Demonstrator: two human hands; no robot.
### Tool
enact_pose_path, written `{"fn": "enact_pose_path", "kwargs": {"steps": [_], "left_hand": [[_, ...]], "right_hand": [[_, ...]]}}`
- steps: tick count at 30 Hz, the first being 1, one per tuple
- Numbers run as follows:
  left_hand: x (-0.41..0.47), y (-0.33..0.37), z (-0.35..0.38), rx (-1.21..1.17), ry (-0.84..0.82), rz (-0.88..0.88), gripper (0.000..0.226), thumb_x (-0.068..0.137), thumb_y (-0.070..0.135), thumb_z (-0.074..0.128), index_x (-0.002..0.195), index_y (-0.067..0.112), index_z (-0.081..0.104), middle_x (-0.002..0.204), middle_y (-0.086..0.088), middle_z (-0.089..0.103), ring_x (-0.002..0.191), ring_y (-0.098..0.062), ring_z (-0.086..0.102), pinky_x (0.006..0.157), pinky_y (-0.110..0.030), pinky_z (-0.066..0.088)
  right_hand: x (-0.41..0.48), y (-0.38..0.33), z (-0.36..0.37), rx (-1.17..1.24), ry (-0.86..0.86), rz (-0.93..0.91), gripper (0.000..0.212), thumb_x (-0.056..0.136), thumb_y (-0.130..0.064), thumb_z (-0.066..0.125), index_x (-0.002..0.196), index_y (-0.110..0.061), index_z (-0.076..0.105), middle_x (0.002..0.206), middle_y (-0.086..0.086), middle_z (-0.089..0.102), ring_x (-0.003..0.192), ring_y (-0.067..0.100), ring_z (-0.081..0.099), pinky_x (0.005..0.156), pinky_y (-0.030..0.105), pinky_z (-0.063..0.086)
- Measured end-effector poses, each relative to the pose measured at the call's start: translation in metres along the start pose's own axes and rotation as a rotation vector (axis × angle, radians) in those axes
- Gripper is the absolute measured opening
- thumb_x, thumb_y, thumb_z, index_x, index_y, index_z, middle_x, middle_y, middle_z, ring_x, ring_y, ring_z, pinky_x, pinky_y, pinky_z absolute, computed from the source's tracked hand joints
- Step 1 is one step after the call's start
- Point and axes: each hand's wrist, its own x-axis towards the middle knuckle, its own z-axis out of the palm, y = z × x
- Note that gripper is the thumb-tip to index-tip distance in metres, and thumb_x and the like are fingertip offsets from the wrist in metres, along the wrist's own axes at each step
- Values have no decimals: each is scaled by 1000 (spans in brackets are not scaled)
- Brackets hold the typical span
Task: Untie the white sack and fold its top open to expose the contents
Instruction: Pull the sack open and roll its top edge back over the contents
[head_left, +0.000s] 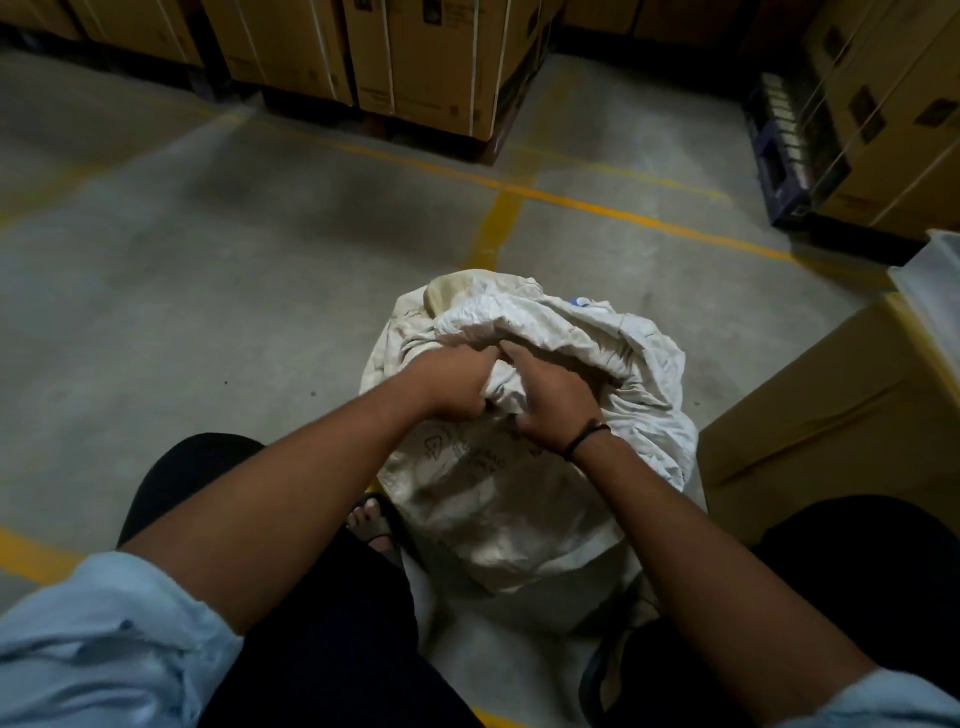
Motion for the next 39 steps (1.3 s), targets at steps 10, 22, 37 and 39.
{"fn": "enact_pose_path", "kwargs": {"steps": [10,22,37,39], "left_hand": [[-26,8,26,350,137,208,75,77,52,67,142,23,43,125,-3,57,116,-26,48,105,-39,31],[-19,16,25,274,-119,100,51,78,55,72,116,24,59,111,-2,70,99,-26,68,79,-37,52],[-25,-7,15,409,-29,-125,89,74,57,76,149,30,39,150,-12,43,139,-35,38,113,-48,36],[-27,1,-5,356,-239,-36,121,60,77,78,159,36,21,167,-8,17,152,-37,14,123,-54,13]], "right_hand": [[-36,-13,27,-28,-147,204,69,73,-54,73,128,-19,51,120,7,66,106,33,65,90,44,50],[-57,-24,44,-86,-103,137,83,73,-55,72,139,-19,37,130,4,47,115,27,52,92,47,37],[-90,16,46,-407,267,-164,22,75,-15,57,95,-10,62,58,5,55,46,31,51,71,40,38],[-92,19,48,-423,344,-231,16,81,-14,59,96,-10,64,58,5,53,46,29,50,74,41,38]]}}
